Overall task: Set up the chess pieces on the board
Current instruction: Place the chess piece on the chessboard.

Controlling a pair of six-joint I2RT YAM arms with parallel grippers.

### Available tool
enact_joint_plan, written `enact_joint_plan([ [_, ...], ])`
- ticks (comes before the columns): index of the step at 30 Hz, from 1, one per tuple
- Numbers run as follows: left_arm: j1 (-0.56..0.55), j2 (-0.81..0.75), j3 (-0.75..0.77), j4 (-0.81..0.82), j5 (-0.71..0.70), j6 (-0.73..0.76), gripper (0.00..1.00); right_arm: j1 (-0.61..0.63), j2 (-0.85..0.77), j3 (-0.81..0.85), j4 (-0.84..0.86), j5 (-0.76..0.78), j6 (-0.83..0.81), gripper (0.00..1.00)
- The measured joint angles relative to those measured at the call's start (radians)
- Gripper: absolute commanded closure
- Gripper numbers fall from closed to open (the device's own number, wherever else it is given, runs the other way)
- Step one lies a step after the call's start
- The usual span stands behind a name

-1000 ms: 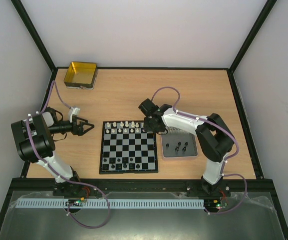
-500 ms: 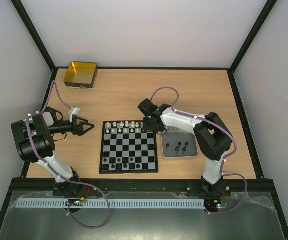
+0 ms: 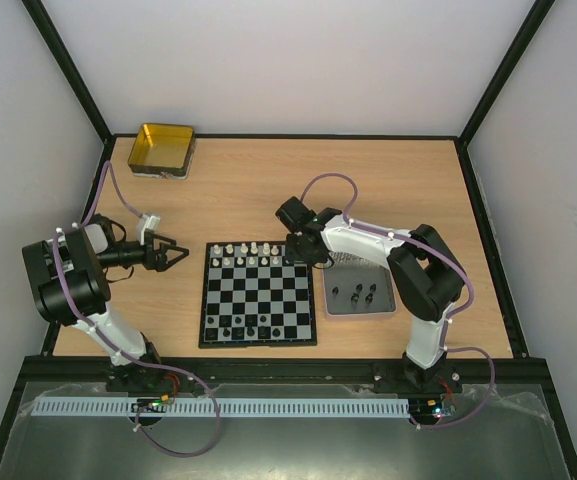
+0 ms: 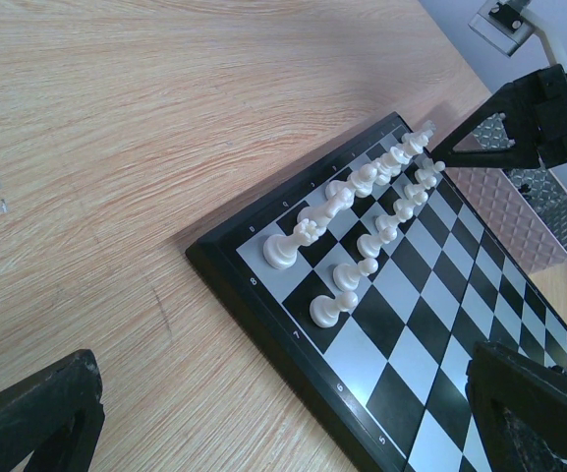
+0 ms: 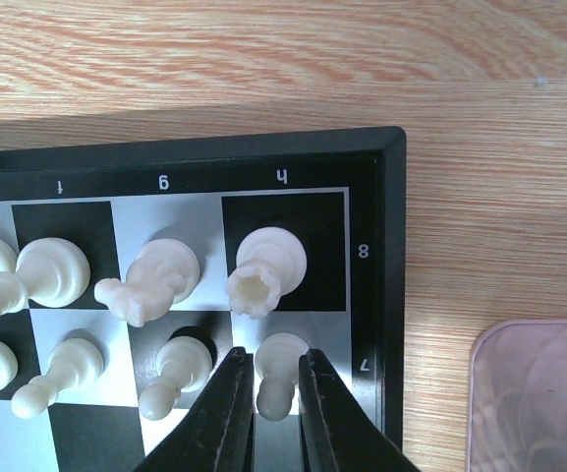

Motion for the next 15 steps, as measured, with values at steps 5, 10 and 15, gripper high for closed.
enact_joint_plan([
  [5, 0.0, 0.0, 0.0, 0.0, 0.0, 0.0, 0.0, 0.0, 0.0, 0.0, 0.0, 0.0, -0.007, 0.85],
  [10, 0.0, 0.0, 0.0, 0.0, 0.0, 0.0, 0.0, 0.0, 0.0, 0.0, -0.001, 0.0, -0.012, 0.82],
  [15, 0.0, 0.0, 0.0, 0.0, 0.0, 0.0, 0.0, 0.0, 0.0, 0.001, -0.002, 0.004, -0.013, 0.82],
])
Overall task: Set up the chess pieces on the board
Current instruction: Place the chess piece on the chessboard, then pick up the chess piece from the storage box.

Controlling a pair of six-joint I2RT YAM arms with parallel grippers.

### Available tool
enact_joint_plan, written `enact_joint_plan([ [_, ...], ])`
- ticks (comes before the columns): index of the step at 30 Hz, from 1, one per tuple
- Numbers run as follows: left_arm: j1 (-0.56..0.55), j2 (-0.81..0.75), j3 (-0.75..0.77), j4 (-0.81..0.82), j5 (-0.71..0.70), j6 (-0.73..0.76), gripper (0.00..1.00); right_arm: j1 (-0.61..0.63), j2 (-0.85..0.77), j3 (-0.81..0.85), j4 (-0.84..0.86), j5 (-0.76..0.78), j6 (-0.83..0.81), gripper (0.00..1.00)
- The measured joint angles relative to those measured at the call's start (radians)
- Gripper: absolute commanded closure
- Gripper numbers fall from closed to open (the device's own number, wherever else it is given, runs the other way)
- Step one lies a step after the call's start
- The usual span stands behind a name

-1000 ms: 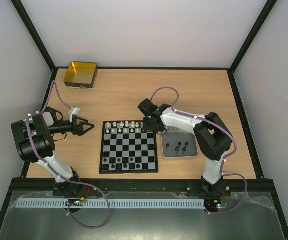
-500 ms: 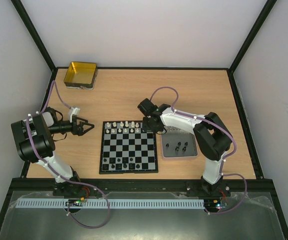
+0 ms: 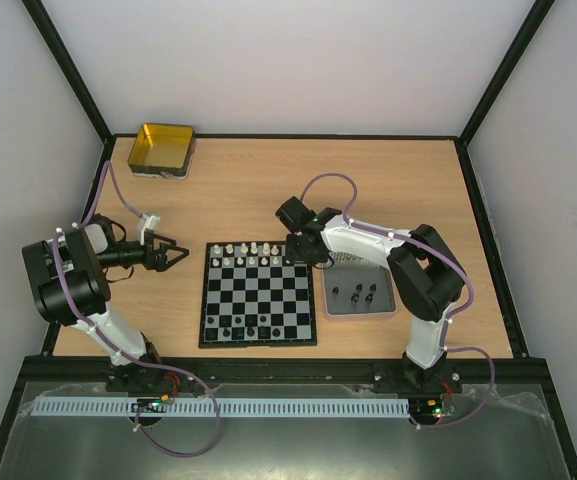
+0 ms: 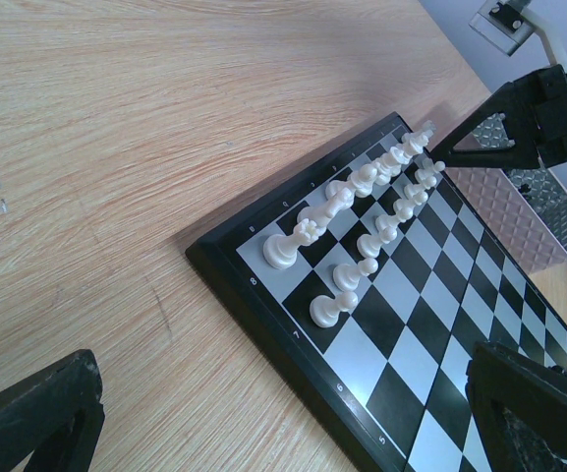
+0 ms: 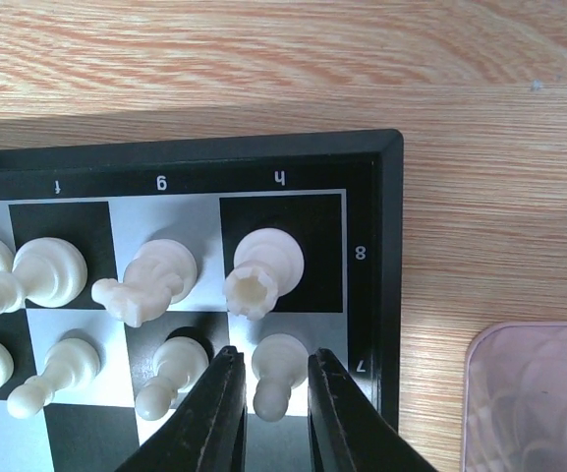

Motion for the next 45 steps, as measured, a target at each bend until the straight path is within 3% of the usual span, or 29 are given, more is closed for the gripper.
enact_joint_plan([
  [9, 0.0, 0.0, 0.0, 0.0, 0.0, 0.0, 0.0, 0.0, -0.043, 0.0, -0.019, 0.016, 0.004, 0.81],
  [18, 0.0, 0.0, 0.0, 0.0, 0.0, 0.0, 0.0, 0.0, -0.242, -0.027, -0.057, 0.088, 0.024, 0.68],
  [31, 0.0, 0.0, 0.0, 0.007, -0.001, -0.007, 0.0, -0.076, -0.449, -0.384, -0.055, 0.079, 0.079, 0.68],
  [45, 0.0, 0.0, 0.0, 0.019, -0.001, -0.024, 0.0, -0.072, -0.447, -0.459, 0.01, 0.003, 0.09, 0.73],
])
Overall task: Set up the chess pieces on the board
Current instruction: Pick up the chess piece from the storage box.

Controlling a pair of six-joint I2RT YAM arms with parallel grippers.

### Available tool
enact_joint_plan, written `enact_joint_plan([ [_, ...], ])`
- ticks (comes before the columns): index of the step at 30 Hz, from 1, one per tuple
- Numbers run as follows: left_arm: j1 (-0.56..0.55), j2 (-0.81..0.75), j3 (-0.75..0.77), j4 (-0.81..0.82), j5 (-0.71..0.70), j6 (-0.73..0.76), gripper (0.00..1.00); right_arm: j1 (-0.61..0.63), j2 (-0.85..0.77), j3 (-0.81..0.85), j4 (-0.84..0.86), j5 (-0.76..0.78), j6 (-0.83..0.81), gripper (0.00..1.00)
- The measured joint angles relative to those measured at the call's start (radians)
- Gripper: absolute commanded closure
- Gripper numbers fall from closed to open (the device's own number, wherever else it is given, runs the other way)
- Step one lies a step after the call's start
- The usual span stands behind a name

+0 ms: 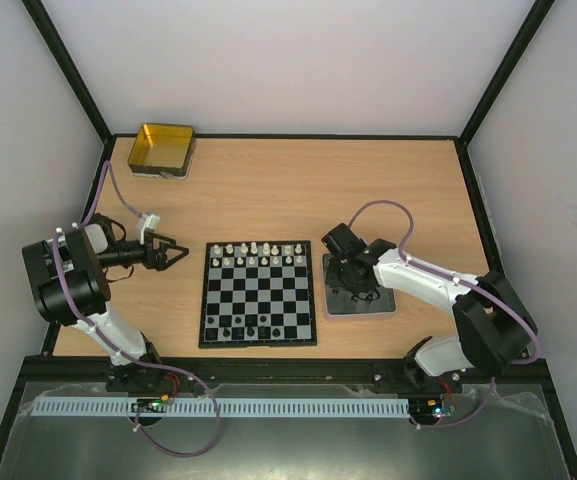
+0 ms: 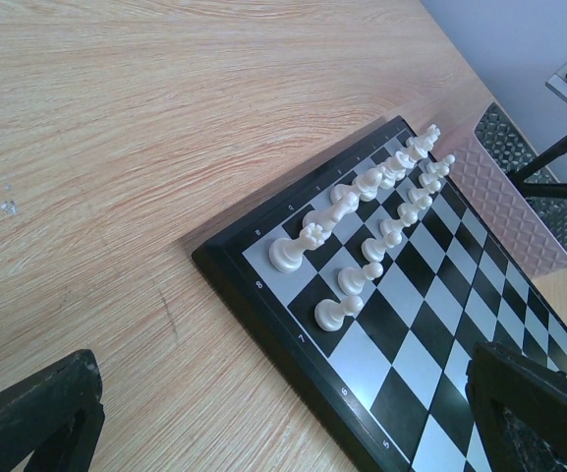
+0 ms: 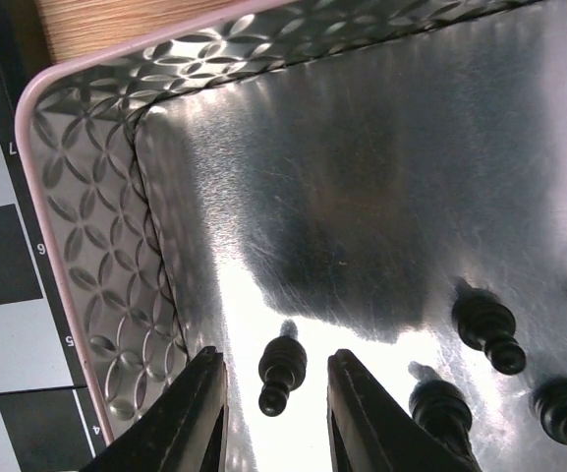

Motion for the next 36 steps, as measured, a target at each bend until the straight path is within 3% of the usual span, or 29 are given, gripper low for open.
enact_joint_plan([
  [10, 0.0, 0.0, 0.0, 0.001, 0.0, -0.002, 0.0, 0.011, 0.053, -0.01, 0.024, -0.024, -0.008, 0.73],
  [18, 0.0, 0.0, 0.0, 0.0, 0.0, -0.001, 0.0, 0.012, 0.055, -0.025, 0.037, -0.026, -0.012, 0.93],
  [29, 0.0, 0.0, 0.0, 0.0, 0.0, -0.001, 0.0, 0.012, 0.057, -0.024, 0.038, -0.014, -0.014, 0.95],
  [36, 0.0, 0.004, 0.0, 0.0, 0.0, 0.0, 0.0, 0.067, 0.047, 0.077, -0.069, 0.037, -0.023, 0.94],
])
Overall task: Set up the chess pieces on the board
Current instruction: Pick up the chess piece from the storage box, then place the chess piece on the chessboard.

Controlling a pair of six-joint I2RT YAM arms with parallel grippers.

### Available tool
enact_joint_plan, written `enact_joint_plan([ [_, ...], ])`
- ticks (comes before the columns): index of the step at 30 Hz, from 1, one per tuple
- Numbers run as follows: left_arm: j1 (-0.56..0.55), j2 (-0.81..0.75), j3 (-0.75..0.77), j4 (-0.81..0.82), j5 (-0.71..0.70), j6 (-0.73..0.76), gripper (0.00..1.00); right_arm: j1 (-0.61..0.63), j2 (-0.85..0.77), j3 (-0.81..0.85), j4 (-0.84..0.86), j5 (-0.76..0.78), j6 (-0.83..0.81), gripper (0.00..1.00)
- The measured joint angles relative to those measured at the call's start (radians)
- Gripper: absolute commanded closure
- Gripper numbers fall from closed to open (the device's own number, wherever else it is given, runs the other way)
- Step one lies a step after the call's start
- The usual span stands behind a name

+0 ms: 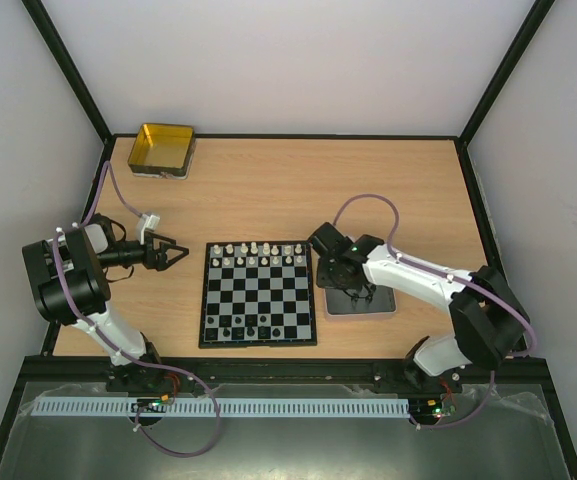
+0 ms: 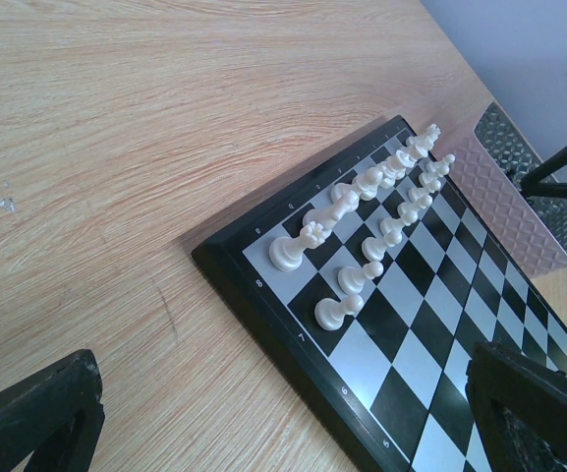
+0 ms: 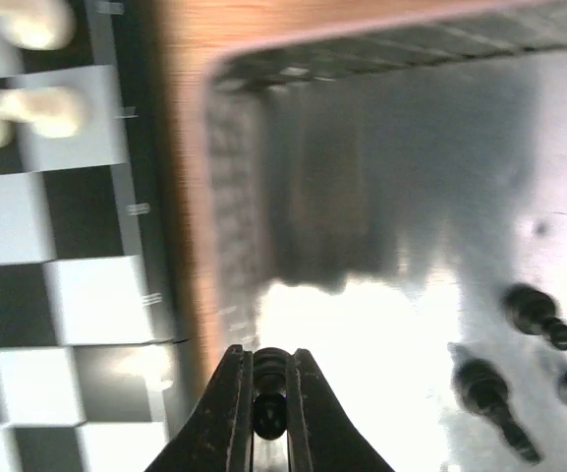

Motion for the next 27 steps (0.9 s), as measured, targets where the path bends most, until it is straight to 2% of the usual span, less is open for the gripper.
enact_joint_plan([
  [6, 0.0, 0.0, 0.0, 0.0, 0.0, 0.001, 0.0, 0.133, 0.006, 0.119, -0.048, 0.019, 0.009, 0.94],
  [12, 0.0, 0.0, 0.0, -0.001, 0.0, 0.002, 0.0, 0.254, 0.098, 0.206, -0.068, 0.027, 0.012, 0.94],
  [27, 0.0, 0.0, 0.0, -0.003, 0.0, 0.009, 0.0, 0.305, 0.163, 0.262, -0.105, 0.031, 0.01, 0.94],
])
